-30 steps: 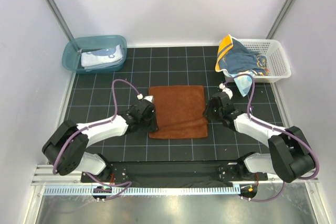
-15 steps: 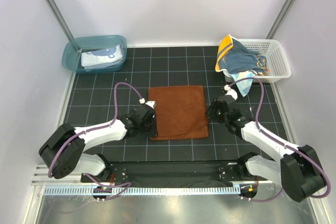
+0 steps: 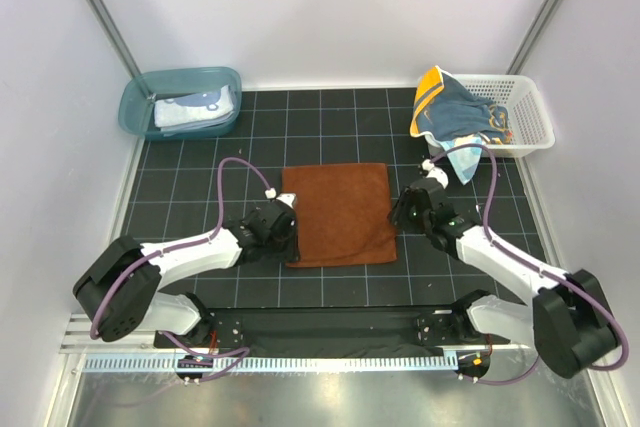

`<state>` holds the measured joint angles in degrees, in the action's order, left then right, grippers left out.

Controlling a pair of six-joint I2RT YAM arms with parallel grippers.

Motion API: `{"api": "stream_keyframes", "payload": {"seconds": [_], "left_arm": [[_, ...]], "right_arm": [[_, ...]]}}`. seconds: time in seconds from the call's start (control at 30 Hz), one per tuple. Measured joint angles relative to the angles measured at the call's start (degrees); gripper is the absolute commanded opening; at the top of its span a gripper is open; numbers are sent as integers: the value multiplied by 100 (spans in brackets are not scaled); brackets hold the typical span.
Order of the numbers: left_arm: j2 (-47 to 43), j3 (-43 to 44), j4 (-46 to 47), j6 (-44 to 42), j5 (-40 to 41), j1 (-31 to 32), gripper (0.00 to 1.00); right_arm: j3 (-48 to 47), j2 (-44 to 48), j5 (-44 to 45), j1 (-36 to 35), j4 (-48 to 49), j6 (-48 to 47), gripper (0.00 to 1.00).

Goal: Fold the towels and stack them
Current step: Fold the towel

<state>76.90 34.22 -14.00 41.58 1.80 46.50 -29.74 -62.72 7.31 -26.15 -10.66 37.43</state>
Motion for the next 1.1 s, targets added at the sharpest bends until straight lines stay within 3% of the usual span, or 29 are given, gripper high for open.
{"api": "stream_keyframes", "payload": {"seconds": [0.33,0.8,1.1], "left_arm": [[0,-20,4,26,28,4,23],[-31,-22,-50,28,72,4,24],[-33,-24,-59,28,74,4,23]], "right_arm": [[-205,-933,-59,-114,282,22,41],[734,962,-437,-282,-142,459,41],[511,986,-234,-299,-487,522,41]]}}
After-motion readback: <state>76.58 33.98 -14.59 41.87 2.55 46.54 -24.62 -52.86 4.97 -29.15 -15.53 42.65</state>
